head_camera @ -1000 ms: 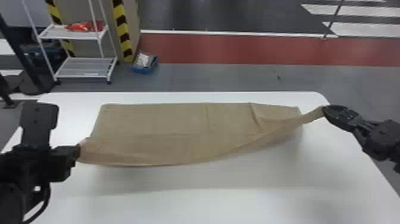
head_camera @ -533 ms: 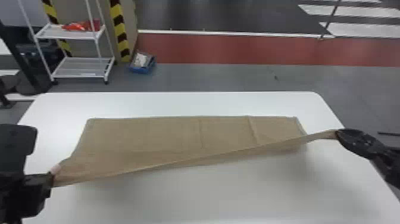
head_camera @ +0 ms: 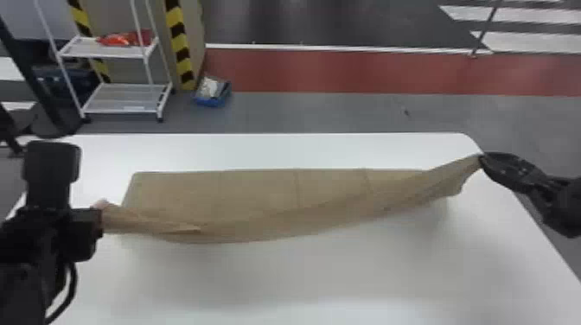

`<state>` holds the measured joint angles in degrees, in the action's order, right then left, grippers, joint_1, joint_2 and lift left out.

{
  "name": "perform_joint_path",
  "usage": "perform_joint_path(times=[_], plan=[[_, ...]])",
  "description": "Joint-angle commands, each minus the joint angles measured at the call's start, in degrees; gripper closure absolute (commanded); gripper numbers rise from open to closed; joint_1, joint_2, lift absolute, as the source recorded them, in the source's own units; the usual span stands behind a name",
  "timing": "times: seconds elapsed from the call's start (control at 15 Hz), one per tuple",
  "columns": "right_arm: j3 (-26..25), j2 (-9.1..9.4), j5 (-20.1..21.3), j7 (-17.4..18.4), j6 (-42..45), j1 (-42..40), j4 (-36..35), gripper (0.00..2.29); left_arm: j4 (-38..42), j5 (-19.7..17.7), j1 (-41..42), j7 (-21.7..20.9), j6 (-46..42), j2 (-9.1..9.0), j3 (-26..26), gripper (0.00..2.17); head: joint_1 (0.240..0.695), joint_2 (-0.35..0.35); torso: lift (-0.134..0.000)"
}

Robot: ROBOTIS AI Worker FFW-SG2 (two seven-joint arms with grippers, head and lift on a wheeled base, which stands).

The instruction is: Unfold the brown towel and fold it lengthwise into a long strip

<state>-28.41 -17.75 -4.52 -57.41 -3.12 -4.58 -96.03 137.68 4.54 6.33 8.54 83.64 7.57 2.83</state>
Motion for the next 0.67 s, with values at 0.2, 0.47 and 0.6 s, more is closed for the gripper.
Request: perform_joint_path(times=[0.2,0.47,0.6], plan=[[3.81,-1.76,5.75,0.81,0.52,17.15,21.33,1.36,-20.09,1.7,-15.47,-0.37,-1.23,0.08,-3.44,1.67,0.695,-0.059,-0.113],[8.99,-3.17,8.91,4.06,7.02,22.86,32.84,1.36,-34.68,2.41,-23.55,-0.01,-10.55,0.34,-7.22,1.66,0.695,-0.069,-0.113],[11.63,-3.17,9.61,5.2,8.78,24.53,36.44,1.36,-37.84,2.41,-24.87,-0.01,-13.71,0.43,-7.92,1.12,0.695,-0.068,-0.113]])
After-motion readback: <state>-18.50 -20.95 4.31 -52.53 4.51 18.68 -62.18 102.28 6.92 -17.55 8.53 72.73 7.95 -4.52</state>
